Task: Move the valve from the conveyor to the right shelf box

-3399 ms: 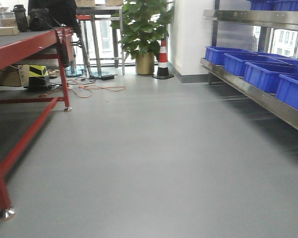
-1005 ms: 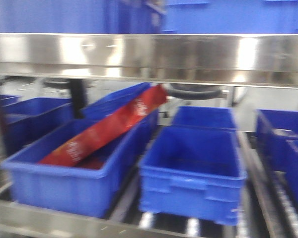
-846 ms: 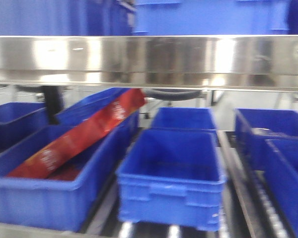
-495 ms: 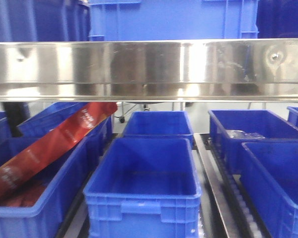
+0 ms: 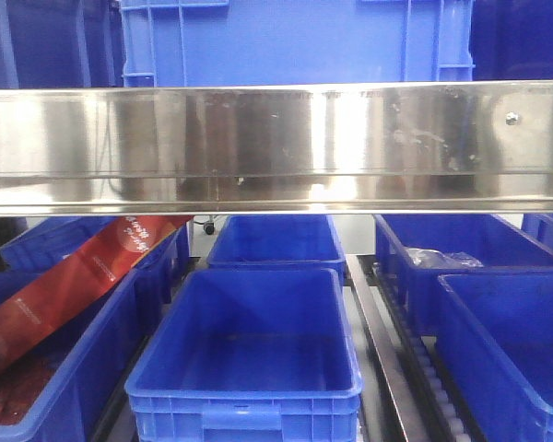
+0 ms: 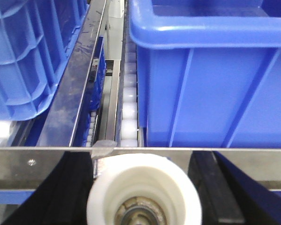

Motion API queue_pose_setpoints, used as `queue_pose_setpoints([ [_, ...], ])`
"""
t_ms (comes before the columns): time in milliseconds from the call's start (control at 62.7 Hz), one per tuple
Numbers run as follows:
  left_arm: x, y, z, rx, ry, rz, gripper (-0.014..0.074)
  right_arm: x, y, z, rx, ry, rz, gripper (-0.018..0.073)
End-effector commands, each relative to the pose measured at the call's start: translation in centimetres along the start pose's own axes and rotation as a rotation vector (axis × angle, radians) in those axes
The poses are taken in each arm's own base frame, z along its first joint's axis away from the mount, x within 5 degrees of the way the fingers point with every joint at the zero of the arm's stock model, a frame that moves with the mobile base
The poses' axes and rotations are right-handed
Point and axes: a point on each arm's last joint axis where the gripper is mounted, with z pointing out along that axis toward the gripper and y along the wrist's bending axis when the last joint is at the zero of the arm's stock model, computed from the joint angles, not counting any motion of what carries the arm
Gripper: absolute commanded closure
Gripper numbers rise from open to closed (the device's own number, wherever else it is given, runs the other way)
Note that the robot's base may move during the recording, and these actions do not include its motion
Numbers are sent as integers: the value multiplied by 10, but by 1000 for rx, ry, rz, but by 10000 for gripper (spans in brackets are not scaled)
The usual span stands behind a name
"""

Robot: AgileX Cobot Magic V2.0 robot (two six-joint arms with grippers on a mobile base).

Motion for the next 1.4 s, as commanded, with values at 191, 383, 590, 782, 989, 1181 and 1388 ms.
queue_pose_setpoints([
  [191,-7,0,-3,-2,-69,-5,708,-9,-1,-6,8,-96,-7,723],
  [383,-7,0,-3,-2,-69,-5,708,-9,-1,-6,8,-96,-7,723],
  [590,-7,0,-3,-3,-75,-5,708,-9,-1,-6,8,-96,-7,723],
  [782,-7,0,-3,-3,-75,-5,708,-12,-1,-6,8,-126,-7,723],
  [989,-8,0,-3,-4,-77,-5,708,-16,-1,-7,9,-174,-5,723],
  [1181,-18,-4,-6,47,-88,-58,708,-23,4,-6,-43,-195,47,723],
  [1388,-60,-13,-3,123,-133,2,708,-56,24,-4,-152,-235,3,723],
])
